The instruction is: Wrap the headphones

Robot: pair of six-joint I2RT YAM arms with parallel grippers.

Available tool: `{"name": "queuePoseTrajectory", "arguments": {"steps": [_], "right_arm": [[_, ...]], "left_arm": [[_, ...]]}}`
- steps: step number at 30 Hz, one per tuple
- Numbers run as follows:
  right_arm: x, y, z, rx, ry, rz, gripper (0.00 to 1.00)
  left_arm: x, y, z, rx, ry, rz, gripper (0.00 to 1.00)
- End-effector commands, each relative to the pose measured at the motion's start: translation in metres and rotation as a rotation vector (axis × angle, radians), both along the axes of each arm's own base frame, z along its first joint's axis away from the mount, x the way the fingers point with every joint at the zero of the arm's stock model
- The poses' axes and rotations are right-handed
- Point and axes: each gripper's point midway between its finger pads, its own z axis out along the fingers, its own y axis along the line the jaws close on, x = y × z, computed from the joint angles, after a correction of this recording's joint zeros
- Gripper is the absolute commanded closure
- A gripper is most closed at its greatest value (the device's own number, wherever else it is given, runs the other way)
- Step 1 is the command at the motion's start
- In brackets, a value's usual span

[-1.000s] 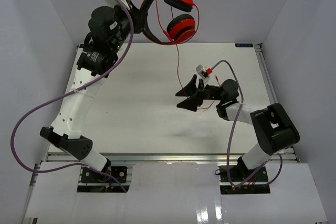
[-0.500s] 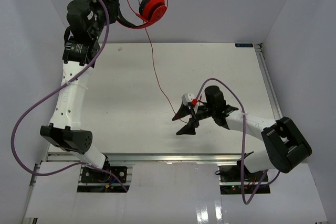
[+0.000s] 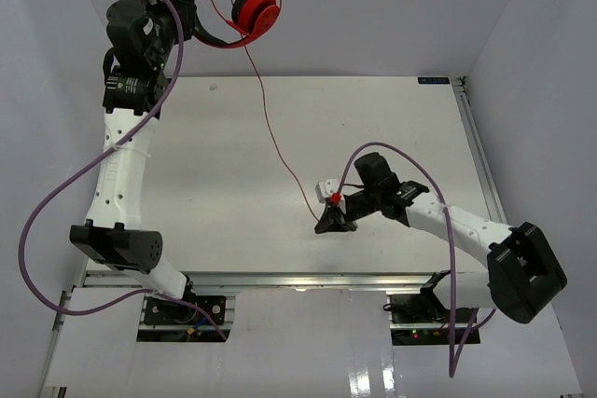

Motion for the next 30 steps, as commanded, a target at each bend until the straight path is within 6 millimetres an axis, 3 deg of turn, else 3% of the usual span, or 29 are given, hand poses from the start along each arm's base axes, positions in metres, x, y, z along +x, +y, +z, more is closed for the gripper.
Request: {"name": "queuePoseTrajectory", "arguments": {"steps": [1, 4, 6, 8, 9, 13, 18, 23, 27, 30], "right_arm": [[0.07, -0.02, 0.068, -0.152, -0.414, -0.202, 0.9], [0.106, -0.032, 0.129, -0.177, -0.607, -0.352, 0.91], [0.118, -0.034, 0.164, -0.163, -0.689, -0.406, 0.91], [0.125, -0.027, 0.193, -0.151, -0.761, -0.44, 0.92], [0.127, -0.022, 0.217, -0.123, -0.806, -0.459, 0.92], [0.134, 0.005, 0.267, -0.075, -0.924, -0.498, 0.92], [0.156, 0.02, 0.297, -0.058, -1.03, -0.547, 0.91], [0.171, 0.026, 0.299, -0.105, -1.123, -0.554, 0.91], [0.192, 0.015, 0.303, -0.18, -1.223, -0.634, 0.91], [0.206, 0.004, 0.313, -0.179, -1.24, -0.701, 0.91]], "left_arm": [[-0.016, 0.011, 0.018, 0.02, -0.089, 0.041, 1.0], [-0.009, 0.011, -0.007, 0.057, -0.066, 0.045, 1.0], [-0.002, 0.009, -0.041, 0.08, -0.017, 0.03, 1.0], [-0.001, 0.003, -0.054, 0.087, -0.015, 0.0, 1.0], [0.001, -0.001, -0.067, 0.089, 0.007, -0.022, 1.0], [0.007, -0.02, -0.12, 0.085, 0.09, -0.124, 1.0], [0.007, -0.04, -0.176, 0.099, 0.178, -0.226, 1.0], [0.007, -0.064, -0.19, 0.121, 0.165, -0.326, 1.0], [-0.004, -0.091, -0.204, 0.178, 0.167, -0.447, 1.0], [-0.017, -0.1, -0.215, 0.222, 0.166, -0.491, 1.0]]}}
